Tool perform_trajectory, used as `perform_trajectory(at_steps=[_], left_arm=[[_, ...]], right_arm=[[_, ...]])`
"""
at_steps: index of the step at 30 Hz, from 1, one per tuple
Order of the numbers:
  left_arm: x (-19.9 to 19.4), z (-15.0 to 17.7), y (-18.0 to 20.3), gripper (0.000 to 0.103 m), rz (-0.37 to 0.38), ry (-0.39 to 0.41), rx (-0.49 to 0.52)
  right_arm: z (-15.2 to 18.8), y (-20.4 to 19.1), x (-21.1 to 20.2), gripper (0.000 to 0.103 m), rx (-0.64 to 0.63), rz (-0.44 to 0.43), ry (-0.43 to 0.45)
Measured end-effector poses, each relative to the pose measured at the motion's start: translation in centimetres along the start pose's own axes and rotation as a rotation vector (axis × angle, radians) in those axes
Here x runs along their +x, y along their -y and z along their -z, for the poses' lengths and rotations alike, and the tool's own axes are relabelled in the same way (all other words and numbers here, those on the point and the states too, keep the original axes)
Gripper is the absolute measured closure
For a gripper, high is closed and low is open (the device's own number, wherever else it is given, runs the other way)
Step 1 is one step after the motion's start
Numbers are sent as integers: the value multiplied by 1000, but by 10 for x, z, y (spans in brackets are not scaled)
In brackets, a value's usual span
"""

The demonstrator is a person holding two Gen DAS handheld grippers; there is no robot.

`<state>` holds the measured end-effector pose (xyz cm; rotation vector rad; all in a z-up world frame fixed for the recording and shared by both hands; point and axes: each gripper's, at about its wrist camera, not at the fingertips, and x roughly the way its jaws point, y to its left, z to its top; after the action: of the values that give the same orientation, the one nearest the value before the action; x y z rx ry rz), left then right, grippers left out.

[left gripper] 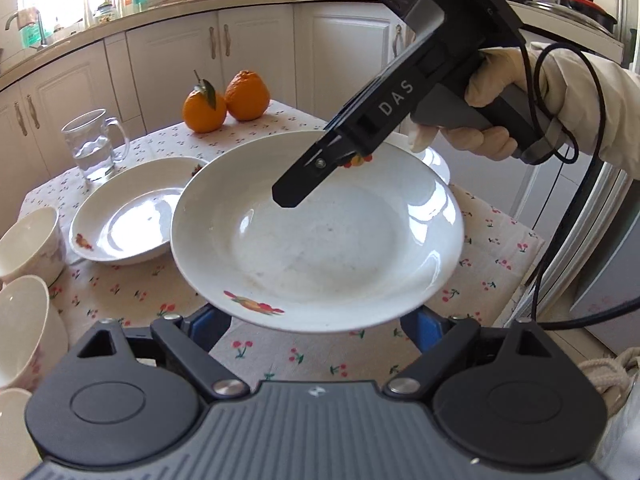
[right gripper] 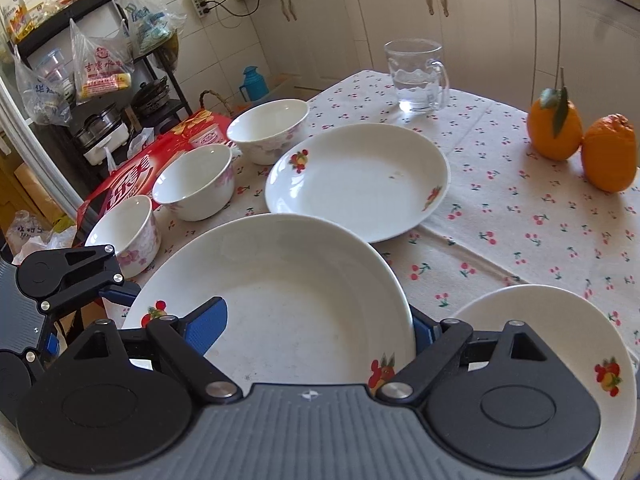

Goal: Organize plates and bowls
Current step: 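Lift the plate with the right gripper and carry it toward the stained plate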

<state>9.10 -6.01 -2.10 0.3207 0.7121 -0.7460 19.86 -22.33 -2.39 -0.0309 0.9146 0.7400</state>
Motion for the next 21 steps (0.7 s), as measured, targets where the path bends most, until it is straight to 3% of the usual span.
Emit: perform_trajectory(at_steps=[11, 21], left_arm=[[55, -40, 21, 12, 126, -20, 72], [85, -55, 28, 12, 153, -43, 96]], right_arm=[[29, 61, -41, 10, 116, 116, 42], [47, 94, -47, 10, 173, 152, 51]])
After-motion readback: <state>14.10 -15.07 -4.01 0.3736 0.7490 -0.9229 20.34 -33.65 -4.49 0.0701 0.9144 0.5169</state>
